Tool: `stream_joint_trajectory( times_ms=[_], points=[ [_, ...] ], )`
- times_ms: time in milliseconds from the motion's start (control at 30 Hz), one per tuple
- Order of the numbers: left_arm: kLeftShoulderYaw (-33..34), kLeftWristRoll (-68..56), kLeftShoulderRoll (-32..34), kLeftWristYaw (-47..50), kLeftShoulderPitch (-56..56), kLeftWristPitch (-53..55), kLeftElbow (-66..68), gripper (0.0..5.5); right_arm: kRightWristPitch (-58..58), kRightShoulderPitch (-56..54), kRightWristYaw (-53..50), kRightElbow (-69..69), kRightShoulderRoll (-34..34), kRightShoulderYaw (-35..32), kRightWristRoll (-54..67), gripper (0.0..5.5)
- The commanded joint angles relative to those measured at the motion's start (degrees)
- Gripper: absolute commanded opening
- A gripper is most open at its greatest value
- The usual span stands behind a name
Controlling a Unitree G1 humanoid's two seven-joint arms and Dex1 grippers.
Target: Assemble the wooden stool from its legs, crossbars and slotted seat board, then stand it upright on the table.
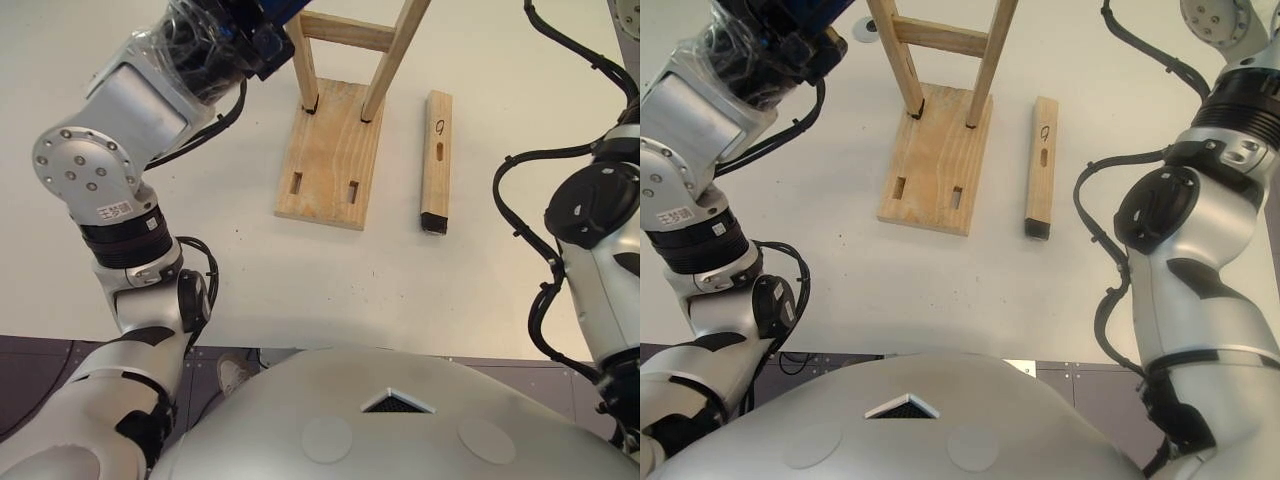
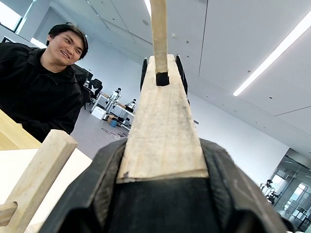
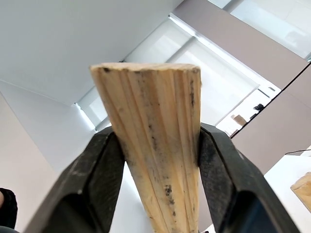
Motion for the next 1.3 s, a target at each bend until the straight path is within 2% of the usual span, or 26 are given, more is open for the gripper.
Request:
stream_joint_trajectory(
  times_ms=[33,67,100,233,333,433,600,667,833,1000,1100,1300],
  points=[
    [-0.5,0.3,1.5,0.5,0.1,0.8,0.5,2.01,-1.8,0.0,-2.1,-4.3,0.3,-0.6,0.1,2.1],
    [-0.6,0.6,1.6,0.8,0.1,0.8,0.8,2.01,-2.2,0.3,-2.8,-5.4,0.8,-0.7,0.2,2.09],
    [-0.6,0.7,1.7,0.9,0.2,0.7,1.1,2.37,-2.6,0.6,-3.5,-6.3,1.2,-0.8,0.3,2.08],
    [-0.7,0.6,2.1,1.0,0.2,0.9,2.1,2.73,-5.5,1.3,-6.7,-8.9,2.6,-1.7,0.7,2.07],
    [-0.6,0.4,2.9,0.5,1.0,1.7,2.6,3.21,-7.8,1.4,-8.3,-9.5,2.9,-2.6,0.7,2.07],
    [-1.3,2.1,6.6,-2.0,3.2,4.4,3.2,3.57,-9.3,1.5,-9.6,-10.7,2.8,-3.9,1.6,2.07],
    [-1.6,10.2,15.2,-8.6,9.5,5.8,4.1,3.57,-9.7,6.1,-11.7,-18.5,2.3,-5.2,5.0,2.06],
    [-1.3,14.8,17.4,-10.4,11.3,3.7,5.7,3.57,-9.7,10.1,-11.4,-25.6,2.4,-4.3,6.3,2.06],
    [1.4,21.9,17.8,-11.0,11.9,-0.7,11.5,2.9,-8.9,20.4,-8.4,-43.3,1.2,1.8,7.0,2.06],
    [3.5,29.8,14.6,-7.9,11.4,-7.2,18.2,2.15,-13.4,35.7,3.4,-57.1,-5.9,15.0,-8.2,2.06],
    [4.6,33.5,13.0,-5.0,10.5,-9.4,23.3,1.66,-18.7,40.2,8.5,-56.9,-7.9,19.9,-16.0,2.05],
    [6.0,36.3,12.1,-5.7,8.9,-9.9,27.4,1.65,-27.1,43.1,12.8,-50.8,-6.7,23.4,-24.5,2.05]
  ],
)
